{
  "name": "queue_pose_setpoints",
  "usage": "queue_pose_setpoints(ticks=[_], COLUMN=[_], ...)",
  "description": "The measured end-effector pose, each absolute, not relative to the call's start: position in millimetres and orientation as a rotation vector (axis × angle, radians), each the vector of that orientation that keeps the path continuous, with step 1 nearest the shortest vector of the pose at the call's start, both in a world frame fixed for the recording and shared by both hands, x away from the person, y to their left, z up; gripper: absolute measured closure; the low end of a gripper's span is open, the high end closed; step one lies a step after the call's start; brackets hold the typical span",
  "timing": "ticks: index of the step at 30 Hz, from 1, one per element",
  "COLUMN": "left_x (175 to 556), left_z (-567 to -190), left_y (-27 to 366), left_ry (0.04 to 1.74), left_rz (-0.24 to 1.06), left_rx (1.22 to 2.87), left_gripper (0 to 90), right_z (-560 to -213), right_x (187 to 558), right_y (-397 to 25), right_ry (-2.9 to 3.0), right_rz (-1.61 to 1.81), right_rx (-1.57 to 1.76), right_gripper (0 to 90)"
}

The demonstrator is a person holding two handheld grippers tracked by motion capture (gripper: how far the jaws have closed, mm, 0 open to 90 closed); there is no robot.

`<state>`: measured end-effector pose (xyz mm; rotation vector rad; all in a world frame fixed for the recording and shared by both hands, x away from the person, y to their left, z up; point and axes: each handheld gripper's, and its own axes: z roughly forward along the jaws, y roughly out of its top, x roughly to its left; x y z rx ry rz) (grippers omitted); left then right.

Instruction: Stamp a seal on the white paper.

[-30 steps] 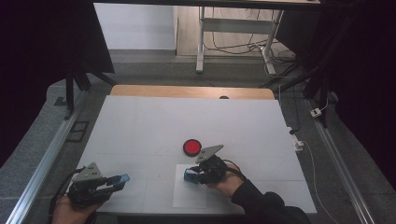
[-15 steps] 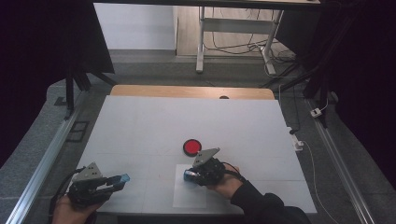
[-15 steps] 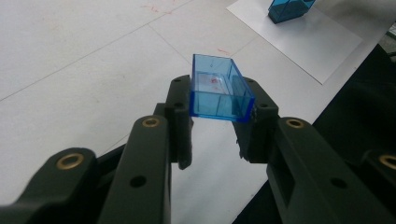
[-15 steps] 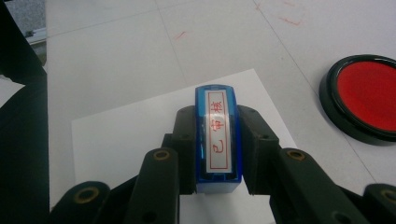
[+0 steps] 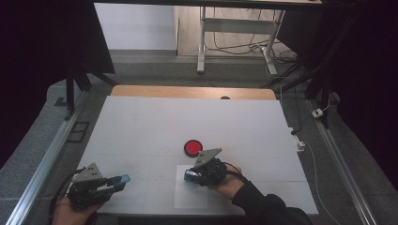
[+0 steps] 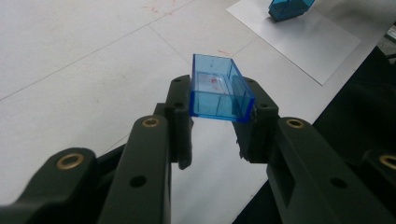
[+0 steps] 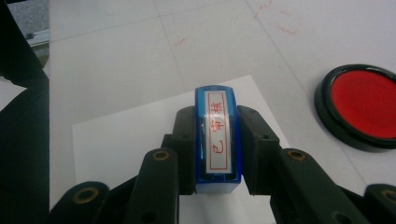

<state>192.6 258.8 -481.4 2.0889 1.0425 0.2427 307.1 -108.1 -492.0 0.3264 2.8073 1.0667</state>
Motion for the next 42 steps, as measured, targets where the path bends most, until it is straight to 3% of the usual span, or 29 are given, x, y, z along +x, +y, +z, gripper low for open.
queue_pose_setpoints(ticks=[42], left_x=[193], left_z=[-481], left_y=[260], left_ry=[1.048], left_rz=[0.232], left_rx=[2.079], left_gripper=[68.5], right_z=[-438], right_x=[307], right_y=[-130], right_ry=[2.704], right_rz=[1.320], right_rx=[0.378], right_gripper=[70.2])
